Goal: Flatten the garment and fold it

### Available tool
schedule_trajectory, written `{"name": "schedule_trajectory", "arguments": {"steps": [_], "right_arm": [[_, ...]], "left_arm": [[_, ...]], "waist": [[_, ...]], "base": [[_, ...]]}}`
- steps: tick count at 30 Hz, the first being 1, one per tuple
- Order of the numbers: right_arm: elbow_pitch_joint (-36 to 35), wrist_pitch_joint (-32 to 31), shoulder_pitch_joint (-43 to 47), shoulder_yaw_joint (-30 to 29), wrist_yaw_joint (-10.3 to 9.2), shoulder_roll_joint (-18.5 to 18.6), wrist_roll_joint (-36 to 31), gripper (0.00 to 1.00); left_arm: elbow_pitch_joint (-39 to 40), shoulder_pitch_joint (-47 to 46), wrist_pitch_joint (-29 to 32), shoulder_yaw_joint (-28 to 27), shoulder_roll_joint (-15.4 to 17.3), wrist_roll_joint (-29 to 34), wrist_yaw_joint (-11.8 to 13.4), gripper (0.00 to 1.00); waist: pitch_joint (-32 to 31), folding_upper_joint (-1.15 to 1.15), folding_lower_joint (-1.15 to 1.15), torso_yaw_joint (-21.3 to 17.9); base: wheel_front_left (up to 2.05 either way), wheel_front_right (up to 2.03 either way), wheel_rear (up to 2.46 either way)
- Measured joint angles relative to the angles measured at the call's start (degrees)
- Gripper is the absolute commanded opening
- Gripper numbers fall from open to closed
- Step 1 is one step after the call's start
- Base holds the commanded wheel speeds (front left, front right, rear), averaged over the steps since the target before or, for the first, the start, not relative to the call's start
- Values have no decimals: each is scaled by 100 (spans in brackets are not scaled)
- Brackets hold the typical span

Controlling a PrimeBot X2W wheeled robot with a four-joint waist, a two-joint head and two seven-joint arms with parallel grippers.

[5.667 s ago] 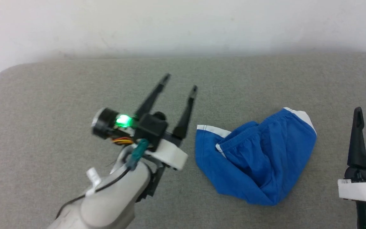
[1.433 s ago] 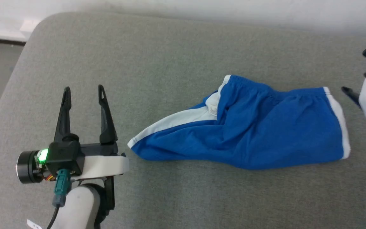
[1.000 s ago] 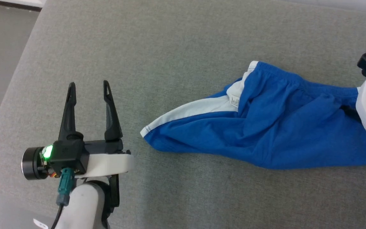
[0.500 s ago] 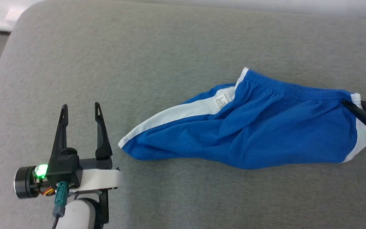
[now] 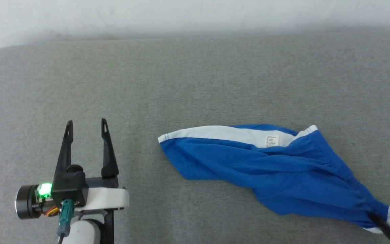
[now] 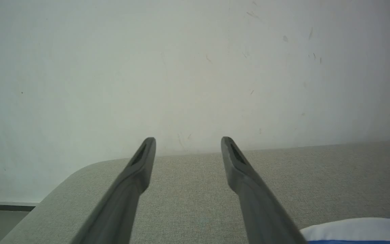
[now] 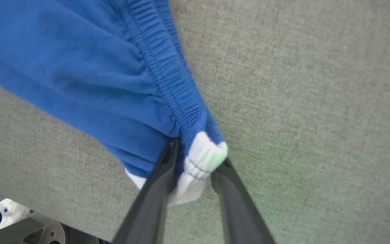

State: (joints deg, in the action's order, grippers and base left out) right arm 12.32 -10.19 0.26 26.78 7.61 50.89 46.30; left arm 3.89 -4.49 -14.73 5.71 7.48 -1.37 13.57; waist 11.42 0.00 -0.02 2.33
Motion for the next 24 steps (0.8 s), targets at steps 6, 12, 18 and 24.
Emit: {"name": "schedule_trajectory", "arguments": {"steps": [6, 12, 18, 24], "right_arm": [[-823, -310, -27, -1018, -1, 20, -548, 100], [-2280, -1370, -544, -1671, -1, 472, -821, 100], [-2581, -2749, -1593, -849, 0, 628, -704, 100], [-1689, -3577, -2936, 277, 0, 331, -535, 100]], "left_arm": [[-164, 112, 0, 31, 55, 92, -42, 100], [-198, 102, 0, 119, 77, 104, -43, 100], [-198, 40, 0, 197, 53, 108, -51, 100], [-178, -257, 0, 312, -22, 107, -91, 100]], "waist": [[-189, 0, 1, -110], [-228, 0, 1, 5], [-69, 0, 2, 206], [197, 0, 2, 440]], "base": [[0, 0, 0], [0, 0, 0], [0, 0, 0], [0, 0, 0]]}}
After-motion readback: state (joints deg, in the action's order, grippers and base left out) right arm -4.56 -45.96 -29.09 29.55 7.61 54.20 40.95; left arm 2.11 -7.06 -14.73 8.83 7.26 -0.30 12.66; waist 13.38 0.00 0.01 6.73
